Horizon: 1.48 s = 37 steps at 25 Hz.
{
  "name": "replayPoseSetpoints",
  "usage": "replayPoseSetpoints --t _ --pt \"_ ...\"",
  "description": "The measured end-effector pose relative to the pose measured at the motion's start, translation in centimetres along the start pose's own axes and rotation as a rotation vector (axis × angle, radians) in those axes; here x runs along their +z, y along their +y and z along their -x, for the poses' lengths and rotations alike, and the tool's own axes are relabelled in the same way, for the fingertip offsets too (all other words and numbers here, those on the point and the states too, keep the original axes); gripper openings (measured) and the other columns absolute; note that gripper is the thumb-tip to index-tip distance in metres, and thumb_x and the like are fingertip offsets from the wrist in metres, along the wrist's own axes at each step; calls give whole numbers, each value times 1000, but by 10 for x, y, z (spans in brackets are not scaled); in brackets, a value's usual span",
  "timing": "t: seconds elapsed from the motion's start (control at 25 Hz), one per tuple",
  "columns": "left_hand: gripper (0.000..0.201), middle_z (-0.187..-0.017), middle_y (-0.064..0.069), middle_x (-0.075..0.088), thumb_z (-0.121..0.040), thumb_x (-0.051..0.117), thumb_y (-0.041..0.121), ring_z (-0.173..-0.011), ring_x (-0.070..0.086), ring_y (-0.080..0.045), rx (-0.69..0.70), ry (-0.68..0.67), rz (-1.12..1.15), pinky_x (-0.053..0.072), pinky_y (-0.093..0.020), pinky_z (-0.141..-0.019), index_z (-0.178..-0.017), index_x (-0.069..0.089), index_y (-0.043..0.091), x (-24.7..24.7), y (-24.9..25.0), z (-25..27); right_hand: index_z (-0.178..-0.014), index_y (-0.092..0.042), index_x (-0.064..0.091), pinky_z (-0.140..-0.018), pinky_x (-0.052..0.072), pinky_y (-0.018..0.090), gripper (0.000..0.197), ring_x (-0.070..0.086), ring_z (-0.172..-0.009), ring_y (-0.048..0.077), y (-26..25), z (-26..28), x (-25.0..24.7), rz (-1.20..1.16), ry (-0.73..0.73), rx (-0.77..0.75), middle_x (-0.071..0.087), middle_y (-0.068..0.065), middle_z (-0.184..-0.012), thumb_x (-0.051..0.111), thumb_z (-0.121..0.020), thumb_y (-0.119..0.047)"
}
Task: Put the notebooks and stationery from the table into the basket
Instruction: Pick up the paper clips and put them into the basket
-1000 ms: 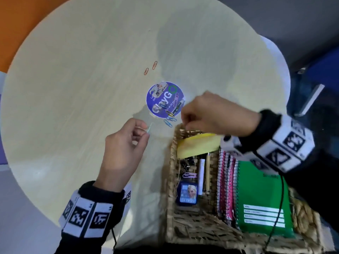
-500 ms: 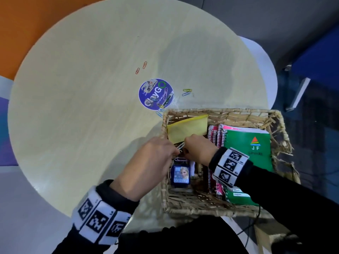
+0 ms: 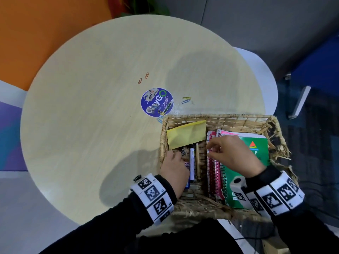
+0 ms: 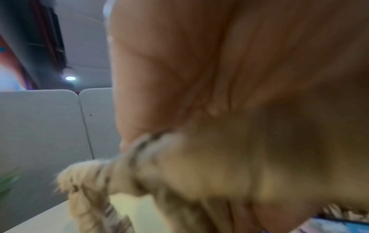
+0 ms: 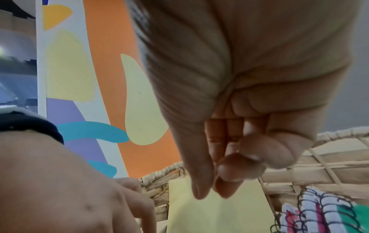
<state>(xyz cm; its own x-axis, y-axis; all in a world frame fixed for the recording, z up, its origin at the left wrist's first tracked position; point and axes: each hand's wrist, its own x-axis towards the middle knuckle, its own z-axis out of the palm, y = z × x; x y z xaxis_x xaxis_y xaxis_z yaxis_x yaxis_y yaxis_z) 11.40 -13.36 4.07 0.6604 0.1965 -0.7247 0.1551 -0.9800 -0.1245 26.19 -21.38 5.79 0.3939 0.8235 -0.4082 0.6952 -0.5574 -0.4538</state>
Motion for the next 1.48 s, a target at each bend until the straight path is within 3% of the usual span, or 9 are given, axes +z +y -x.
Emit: replayPoseSetpoints --t 0.16,0.28,0.4,0.48,0.64,0.88,1.04,1.24,1.48 --pt "26 -120 -5 61 -92 52 29 -117 43 -27 39 111 116 30 -41 -100 -111 64 15 -7 -12 0 -89 -17 72 -73 53 35 11 65 -76 19 -1 -1 -2 -29 25 -19 70 1 -77 69 -79 -19" --pt "32 -101 -7 68 -89 38 27 -97 61 -28 71 533 618 48 -40 -90 -98 66 15 -14 -55 7 -91 -15 72 -73 55 28 11 65 -74 13 -8 -16 -22 -84 67 -61 71 -1 -78 69 -80 -18" --pt "21 -98 -2 74 -90 51 19 -84 67 -20 -180 876 995 51 -29 -80 -100 69 15 -19 -124 -3 -88 -17 72 -65 43 6 8 62 -64 5 -29 -53 -55 -115 153 -124 69 -2 -73 68 -82 -19" --pt "17 -97 -3 75 -88 56 12 -80 69 -22 -353 942 1085 49 -27 -81 -98 70 12 -16 -170 -25 -86 -15 72 -61 39 10 8 60 -62 11 -45 -88 -73 -67 191 -200 67 -1 -69 66 -82 -17" --pt "18 -101 -9 74 -89 56 13 -91 68 -27 -578 812 1181 50 -30 -85 -100 70 9 -4 -238 -97 -86 -9 72 -66 37 22 10 56 -66 17 -70 -178 -83 22 179 -311 73 8 -78 63 -81 -10" --pt "22 -103 -12 72 -88 61 24 -99 65 -30 -665 670 1195 51 -32 -86 -101 69 8 -14 -273 -165 -88 -4 70 -80 52 36 17 65 -86 29 -88 -280 -55 136 17 -305 73 12 -92 53 -84 -6" --pt "25 -103 -15 71 -88 62 26 -98 65 -34 -710 598 1145 52 -34 -81 -99 70 5 -20 -278 -183 -92 -5 69 -80 48 32 18 64 -92 29 -92 -315 -41 172 7 -290 72 12 -98 52 -86 -8" --pt "22 -103 -21 69 -92 50 11 -94 65 -39 -693 553 1088 53 -37 -77 -97 66 -3 -23 -280 -187 -103 -5 65 -81 43 28 19 60 -99 28 -99 -349 -21 177 -11 -318 65 15 -108 53 -89 -9" --pt "23 -103 -22 67 -92 43 6 -93 64 -40 -672 569 1014 51 -37 -72 -99 63 -3 -24 -279 -182 -102 -3 63 -84 45 35 20 57 -99 34 -98 -372 -7 306 -108 -416 57 19 -109 57 -83 1"
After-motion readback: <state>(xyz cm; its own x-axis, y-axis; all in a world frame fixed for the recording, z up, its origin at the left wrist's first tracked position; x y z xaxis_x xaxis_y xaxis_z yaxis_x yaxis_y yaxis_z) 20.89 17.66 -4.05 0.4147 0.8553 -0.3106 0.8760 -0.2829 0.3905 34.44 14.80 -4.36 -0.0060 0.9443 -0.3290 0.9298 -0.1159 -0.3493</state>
